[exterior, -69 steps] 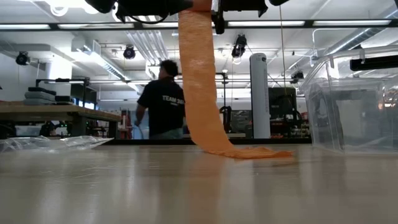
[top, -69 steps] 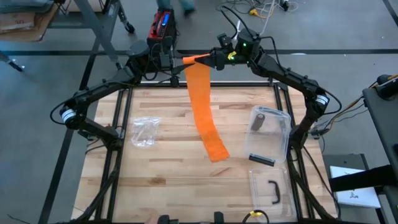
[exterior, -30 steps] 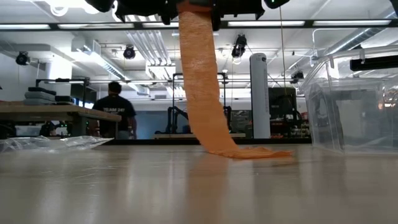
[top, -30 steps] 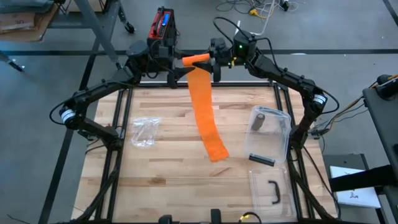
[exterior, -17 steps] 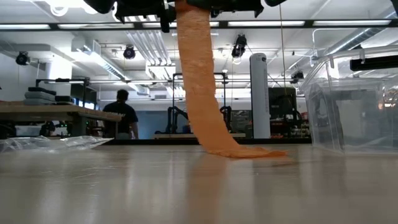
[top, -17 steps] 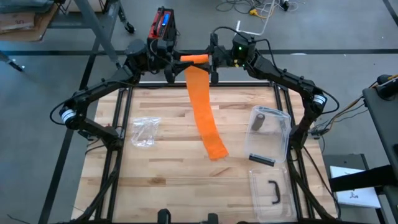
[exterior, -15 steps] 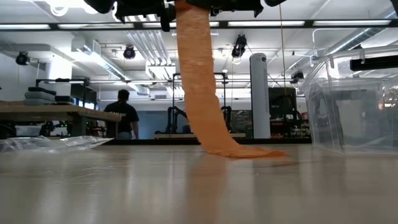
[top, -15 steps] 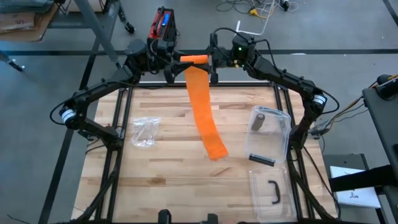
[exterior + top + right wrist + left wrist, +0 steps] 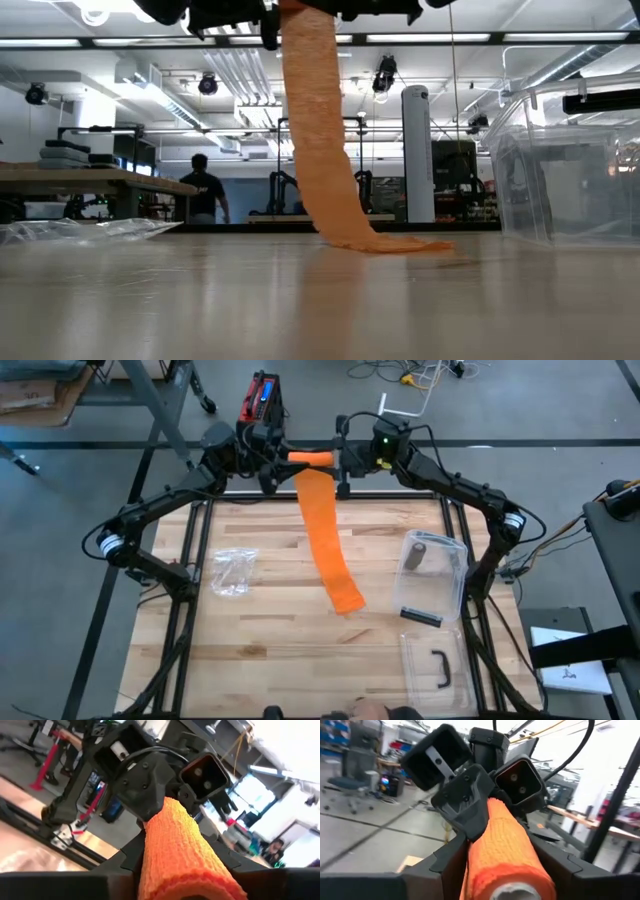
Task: Roll bandage
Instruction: Roll the orange bandage
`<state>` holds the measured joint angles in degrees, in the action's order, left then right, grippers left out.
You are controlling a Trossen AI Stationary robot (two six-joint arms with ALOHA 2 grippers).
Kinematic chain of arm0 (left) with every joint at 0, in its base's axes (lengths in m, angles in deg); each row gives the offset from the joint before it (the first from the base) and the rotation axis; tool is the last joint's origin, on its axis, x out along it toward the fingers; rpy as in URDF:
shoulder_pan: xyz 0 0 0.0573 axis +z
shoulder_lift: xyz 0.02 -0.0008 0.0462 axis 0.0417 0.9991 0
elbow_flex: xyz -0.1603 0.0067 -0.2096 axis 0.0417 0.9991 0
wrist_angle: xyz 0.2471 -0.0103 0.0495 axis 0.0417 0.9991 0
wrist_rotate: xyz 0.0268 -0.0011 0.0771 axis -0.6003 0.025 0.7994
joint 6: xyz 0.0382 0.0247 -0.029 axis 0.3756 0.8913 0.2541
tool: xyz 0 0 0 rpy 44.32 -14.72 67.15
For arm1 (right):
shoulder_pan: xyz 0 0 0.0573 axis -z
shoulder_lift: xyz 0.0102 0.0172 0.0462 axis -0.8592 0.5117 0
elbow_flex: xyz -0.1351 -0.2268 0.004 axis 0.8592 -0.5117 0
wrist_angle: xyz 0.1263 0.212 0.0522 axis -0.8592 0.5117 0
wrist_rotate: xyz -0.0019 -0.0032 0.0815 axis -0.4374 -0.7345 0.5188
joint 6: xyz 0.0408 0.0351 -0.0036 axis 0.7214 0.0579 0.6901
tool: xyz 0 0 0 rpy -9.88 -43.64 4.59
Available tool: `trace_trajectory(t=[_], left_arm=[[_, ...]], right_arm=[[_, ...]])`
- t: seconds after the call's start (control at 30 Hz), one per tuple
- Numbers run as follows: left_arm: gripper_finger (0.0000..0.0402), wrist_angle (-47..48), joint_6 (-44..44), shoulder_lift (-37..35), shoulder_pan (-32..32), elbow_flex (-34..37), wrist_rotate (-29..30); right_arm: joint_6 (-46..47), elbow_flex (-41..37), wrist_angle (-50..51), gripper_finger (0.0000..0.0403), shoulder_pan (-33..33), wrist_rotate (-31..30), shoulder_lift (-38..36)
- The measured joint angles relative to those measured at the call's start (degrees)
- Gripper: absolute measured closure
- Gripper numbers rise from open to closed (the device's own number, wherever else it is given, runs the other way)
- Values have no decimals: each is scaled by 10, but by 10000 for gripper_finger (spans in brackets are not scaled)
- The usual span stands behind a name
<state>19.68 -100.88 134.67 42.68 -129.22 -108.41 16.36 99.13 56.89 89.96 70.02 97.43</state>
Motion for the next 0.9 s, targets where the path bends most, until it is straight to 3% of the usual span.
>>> trace_trajectory(t=[0.4,0.9], left_arm=[[198,-8,-28,3,-1,0,-13],[230,-7,6,12,-1,0,-14]], right_arm=[[-131,-2,2,277,-1,10,0],[-196,-11,0,277,1,36,0]])
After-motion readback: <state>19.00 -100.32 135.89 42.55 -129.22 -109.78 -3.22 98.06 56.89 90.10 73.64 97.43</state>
